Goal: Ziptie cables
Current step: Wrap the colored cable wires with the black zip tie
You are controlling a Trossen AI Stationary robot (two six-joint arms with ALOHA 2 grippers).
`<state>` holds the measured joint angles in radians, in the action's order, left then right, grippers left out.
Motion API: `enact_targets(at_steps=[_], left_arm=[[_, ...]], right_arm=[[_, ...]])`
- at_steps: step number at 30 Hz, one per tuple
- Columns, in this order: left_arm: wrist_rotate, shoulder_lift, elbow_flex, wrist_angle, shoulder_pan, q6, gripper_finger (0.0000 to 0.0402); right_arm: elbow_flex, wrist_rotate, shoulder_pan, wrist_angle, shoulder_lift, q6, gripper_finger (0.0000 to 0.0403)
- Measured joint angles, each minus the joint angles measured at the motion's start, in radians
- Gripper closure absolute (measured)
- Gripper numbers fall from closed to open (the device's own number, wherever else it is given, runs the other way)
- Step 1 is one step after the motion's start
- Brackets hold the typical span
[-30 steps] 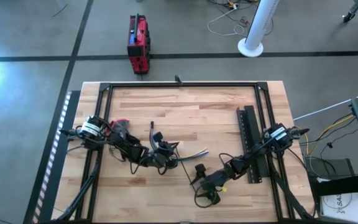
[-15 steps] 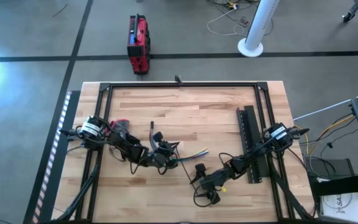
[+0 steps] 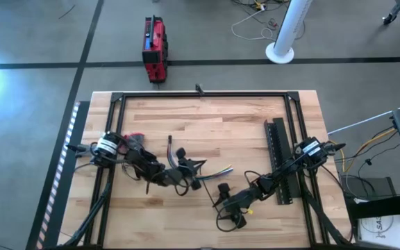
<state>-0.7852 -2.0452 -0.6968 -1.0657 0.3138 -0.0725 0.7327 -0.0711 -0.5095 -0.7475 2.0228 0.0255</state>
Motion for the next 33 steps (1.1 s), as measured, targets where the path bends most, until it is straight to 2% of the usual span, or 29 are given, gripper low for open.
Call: enact_targets(at_steps=[7, 13, 19, 25, 33], left_arm=[[0.001, -0.049, 0.018, -0.218, -0.002, 0.124, 0.0402], [0.014, -0.048, 0.172, -0.498, -0.013, 0.137, 0.0402], [0.087, -0.061, 0.173, -0.499, -0.013, 0.12, 0.0402], [0.104, -0.073, 0.135, -0.502, -0.022, 0.215, 0.0402], [0.175, -0.052, 0.131, -0.502, -0.068, 0.269, 0.0402]], right_arm=[[-0.001, -0.008, 0.001, 0.01, -0.012, 0.001, 0.0137], [0.013, -0.013, 0.005, 0.017, -0.015, -0.007, 0.0099], [0.036, -0.007, 0.032, 0.024, -0.015, -0.04, 0.0081], [0.05, 0.008, 0.05, 0.06, -0.074, -0.099, 0.0083], [0.051, -0.015, 0.072, 0.272, -0.218, -0.157, 0.0091]])
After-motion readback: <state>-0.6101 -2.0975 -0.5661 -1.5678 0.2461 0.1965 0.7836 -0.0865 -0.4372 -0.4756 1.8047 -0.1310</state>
